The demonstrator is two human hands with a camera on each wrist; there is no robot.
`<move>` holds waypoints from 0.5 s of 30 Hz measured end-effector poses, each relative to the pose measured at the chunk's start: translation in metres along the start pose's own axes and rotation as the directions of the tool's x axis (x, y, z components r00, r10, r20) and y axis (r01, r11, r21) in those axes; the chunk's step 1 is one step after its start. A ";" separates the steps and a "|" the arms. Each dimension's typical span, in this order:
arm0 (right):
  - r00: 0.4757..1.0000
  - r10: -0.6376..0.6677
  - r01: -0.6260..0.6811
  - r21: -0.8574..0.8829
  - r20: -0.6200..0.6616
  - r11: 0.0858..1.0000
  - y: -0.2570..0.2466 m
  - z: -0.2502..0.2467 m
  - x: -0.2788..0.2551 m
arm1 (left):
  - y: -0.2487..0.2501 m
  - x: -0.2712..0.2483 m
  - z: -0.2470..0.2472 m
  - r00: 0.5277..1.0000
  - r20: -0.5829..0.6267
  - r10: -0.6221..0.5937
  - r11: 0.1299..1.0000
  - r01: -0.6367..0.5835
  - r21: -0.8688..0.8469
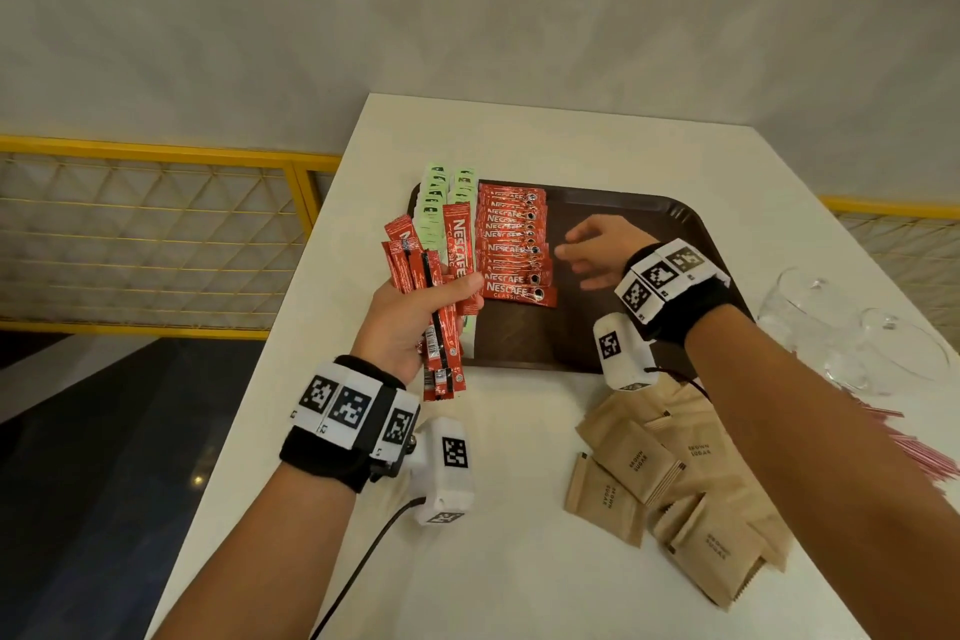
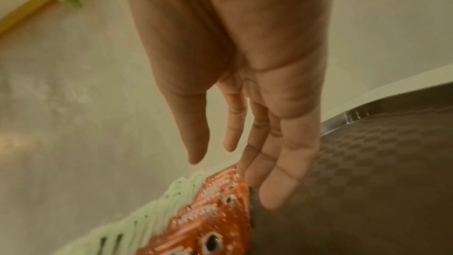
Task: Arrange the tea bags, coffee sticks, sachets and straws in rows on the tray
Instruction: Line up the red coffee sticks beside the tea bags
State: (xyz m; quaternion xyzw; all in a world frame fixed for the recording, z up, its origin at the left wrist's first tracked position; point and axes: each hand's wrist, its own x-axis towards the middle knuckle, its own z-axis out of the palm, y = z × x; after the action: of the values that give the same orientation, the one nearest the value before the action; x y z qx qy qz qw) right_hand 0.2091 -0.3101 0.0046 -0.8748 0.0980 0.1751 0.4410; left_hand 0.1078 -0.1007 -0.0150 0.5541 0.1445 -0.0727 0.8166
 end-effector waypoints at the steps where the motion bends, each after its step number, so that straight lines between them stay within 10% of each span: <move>1: 0.999 -0.053 0.053 0.023 0.008 0.998 -0.005 0.000 -0.006 | 0.000 0.000 0.001 1.000 0.007 0.009 1.000 -0.009 0.003; 8: 0.822 -0.317 0.273 0.162 0.474 0.948 -0.035 0.020 -0.054 | 0.000 -0.003 0.012 0.999 0.052 0.015 1.000 -0.014 -0.014; 15: 0.809 -0.444 0.393 0.206 0.386 0.896 -0.028 0.035 -0.060 | 0.002 -0.015 0.018 0.999 0.033 0.036 0.999 -0.035 -0.038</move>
State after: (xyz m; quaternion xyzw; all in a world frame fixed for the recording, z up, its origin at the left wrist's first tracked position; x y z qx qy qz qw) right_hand 0.1556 -0.2641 0.0295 -0.7884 -0.1852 0.2529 0.5293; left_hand 0.0974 -0.1175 -0.0024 0.5400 0.1222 -0.0648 0.8302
